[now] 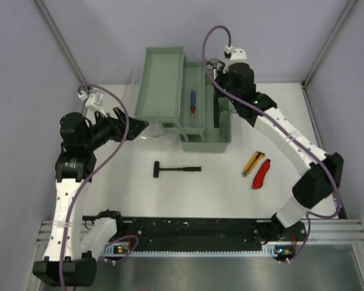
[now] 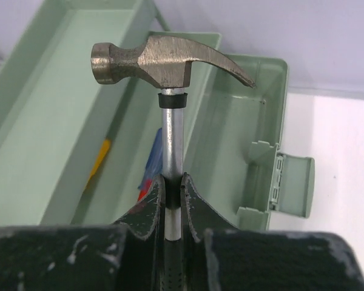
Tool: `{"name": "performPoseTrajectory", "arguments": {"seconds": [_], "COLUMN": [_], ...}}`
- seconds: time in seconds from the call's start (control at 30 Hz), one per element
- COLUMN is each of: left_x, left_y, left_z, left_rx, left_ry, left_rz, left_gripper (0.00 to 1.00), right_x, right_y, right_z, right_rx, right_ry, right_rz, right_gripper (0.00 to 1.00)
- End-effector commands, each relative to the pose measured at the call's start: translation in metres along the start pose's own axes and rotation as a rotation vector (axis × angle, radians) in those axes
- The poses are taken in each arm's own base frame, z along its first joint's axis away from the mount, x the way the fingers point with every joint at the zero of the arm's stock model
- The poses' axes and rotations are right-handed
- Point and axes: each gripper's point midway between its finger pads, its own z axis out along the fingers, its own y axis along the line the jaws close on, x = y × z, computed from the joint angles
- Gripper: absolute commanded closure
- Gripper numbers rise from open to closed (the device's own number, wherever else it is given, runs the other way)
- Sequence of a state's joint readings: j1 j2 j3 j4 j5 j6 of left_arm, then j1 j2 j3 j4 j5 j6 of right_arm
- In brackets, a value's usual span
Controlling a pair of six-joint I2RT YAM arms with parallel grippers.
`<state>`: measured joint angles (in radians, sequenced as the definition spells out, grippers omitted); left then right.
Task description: Pack the tool kit
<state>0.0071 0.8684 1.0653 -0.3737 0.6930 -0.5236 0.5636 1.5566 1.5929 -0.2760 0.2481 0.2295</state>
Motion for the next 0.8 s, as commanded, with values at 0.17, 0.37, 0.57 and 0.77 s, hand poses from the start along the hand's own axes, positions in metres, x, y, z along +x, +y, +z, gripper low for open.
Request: {"name": "performPoseTrajectory", "arguments": {"seconds": [0.17, 0.37, 0.57, 0.77], "left_x": [-0.013, -0.016, -0.020, -0.023], "left_y": [-0.008, -0.001, 0.006, 0.008], "left_z": [-0.001, 0.005, 0.012, 0.014], "left_rx": [0.014, -0.005, -0.017, -0.030], "left_ry": [-0.039, -0.043, -0.048, -0.040], "left_rz": [0.023, 0.011, 0.008, 0.019], "left_gripper": [0.05, 0.05, 0.05, 0.05], "right_x": [0.038, 0.090, 0.121, 0.137], "right_y": [-0.037, -0.044, -0.044, -0.051], "right_z": [0.095, 0.140, 0.183, 0.217], "right_rx": [0.104, 0.079, 0.060, 0.101], "right_ry": [0.050, 0.135, 0.186, 0.177], "right_rz": [0.184, 0.163, 0.194, 0.193], "right_gripper": [1.00, 1.00, 1.00, 1.00]}}
